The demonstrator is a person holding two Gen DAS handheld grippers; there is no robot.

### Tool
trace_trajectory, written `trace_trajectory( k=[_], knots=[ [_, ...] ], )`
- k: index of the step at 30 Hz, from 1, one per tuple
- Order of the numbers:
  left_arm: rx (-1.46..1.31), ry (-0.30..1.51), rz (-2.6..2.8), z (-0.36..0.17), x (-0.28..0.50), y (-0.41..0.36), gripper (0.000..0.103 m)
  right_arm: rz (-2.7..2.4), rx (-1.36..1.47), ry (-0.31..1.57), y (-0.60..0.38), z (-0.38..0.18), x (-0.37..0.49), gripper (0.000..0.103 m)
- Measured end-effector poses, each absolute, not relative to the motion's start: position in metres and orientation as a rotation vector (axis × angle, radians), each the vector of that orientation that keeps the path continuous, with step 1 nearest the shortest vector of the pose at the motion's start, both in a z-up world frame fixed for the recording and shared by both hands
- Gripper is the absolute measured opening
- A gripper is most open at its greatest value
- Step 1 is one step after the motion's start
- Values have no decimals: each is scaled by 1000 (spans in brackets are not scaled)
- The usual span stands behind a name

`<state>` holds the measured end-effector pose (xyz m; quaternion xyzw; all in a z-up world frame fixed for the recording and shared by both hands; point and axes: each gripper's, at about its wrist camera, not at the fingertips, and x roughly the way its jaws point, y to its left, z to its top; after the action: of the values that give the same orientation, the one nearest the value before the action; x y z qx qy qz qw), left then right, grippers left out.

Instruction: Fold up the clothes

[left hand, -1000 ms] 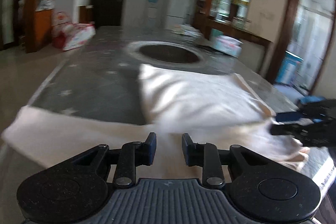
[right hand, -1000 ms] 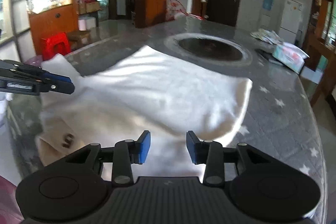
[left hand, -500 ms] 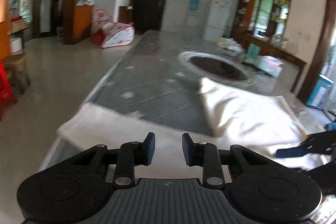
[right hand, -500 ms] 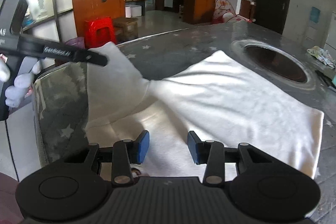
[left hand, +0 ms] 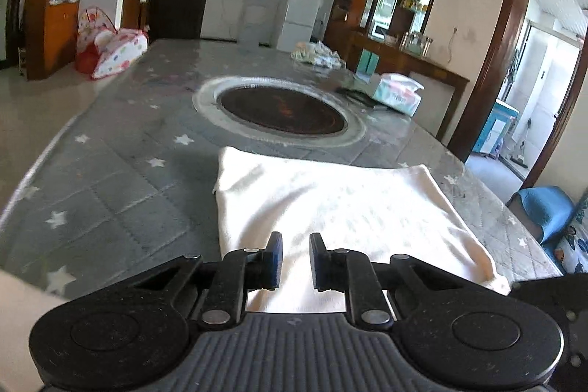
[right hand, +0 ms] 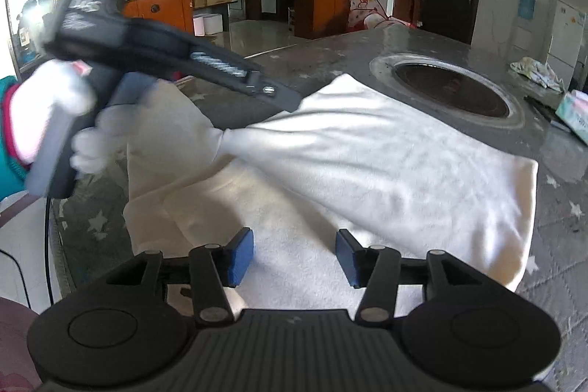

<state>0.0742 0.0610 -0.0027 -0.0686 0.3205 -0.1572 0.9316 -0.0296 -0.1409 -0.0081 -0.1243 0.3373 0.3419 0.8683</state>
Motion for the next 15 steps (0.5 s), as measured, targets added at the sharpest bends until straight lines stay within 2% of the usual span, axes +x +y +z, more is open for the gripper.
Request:
trace_trajectory(
  k=[7, 15],
  knots=[
    [-134, 720, -292, -24, 103, 61, 15, 726, -223, 710, -145, -11, -26, 55],
    [-164, 727, -231, -20, 129, 71, 15, 739, -199, 706, -149, -13, -25, 57]
  ],
)
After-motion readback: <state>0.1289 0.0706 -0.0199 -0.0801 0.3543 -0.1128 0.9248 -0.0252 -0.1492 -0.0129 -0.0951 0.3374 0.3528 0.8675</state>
